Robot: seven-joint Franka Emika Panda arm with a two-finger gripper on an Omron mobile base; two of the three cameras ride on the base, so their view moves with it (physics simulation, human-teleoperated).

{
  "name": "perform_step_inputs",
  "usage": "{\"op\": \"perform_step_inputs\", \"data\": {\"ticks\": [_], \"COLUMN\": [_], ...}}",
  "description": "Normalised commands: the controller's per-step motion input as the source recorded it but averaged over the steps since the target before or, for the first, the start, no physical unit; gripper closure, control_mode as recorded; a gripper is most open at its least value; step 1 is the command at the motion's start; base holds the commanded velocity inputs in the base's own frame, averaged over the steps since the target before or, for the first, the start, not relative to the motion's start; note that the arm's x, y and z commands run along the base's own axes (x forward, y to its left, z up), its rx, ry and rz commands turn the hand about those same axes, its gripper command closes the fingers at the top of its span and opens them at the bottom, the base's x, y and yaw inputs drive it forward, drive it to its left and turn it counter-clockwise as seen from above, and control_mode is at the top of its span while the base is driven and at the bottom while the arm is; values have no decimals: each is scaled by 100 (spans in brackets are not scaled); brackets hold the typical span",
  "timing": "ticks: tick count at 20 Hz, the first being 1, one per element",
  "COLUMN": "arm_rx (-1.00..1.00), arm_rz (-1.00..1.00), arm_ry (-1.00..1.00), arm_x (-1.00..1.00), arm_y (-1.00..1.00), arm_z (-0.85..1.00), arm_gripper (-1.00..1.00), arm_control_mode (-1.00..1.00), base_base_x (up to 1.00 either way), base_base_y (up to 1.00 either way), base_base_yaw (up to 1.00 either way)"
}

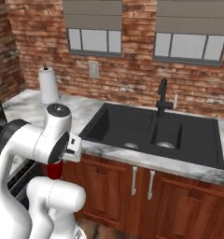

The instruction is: Four empty soda cans are scattered around the kitchen. Gather all the cans and cluster them next to the stove for recycling.

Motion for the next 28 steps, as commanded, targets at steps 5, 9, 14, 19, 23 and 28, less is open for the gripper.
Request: {"op": "perform_step_inputs", "data": {"ticks": [5, 9, 14, 19, 23, 28], "arm_rx": [0, 0, 0, 0, 0, 0], "arm_rz": [0, 0, 0, 0, 0, 0], "arm_ry": [0, 0, 0, 0, 0, 0], "arm_x": [0, 0, 0, 0, 0, 0], "arm_y": [0, 0, 0, 0, 0, 0], "arm_z": [0, 0, 0, 0, 0, 0], "arm_gripper": [100, 100, 100, 100, 100, 100], "arm_control_mode": [100, 100, 100, 100, 100, 100], "base_base_x": [0, 0, 0, 0, 2, 12], "base_base_y": [-25, -28, -29, -29, -30, -37], "base_base_yaw": [-43, -42, -42, -42, -41, -36]}}
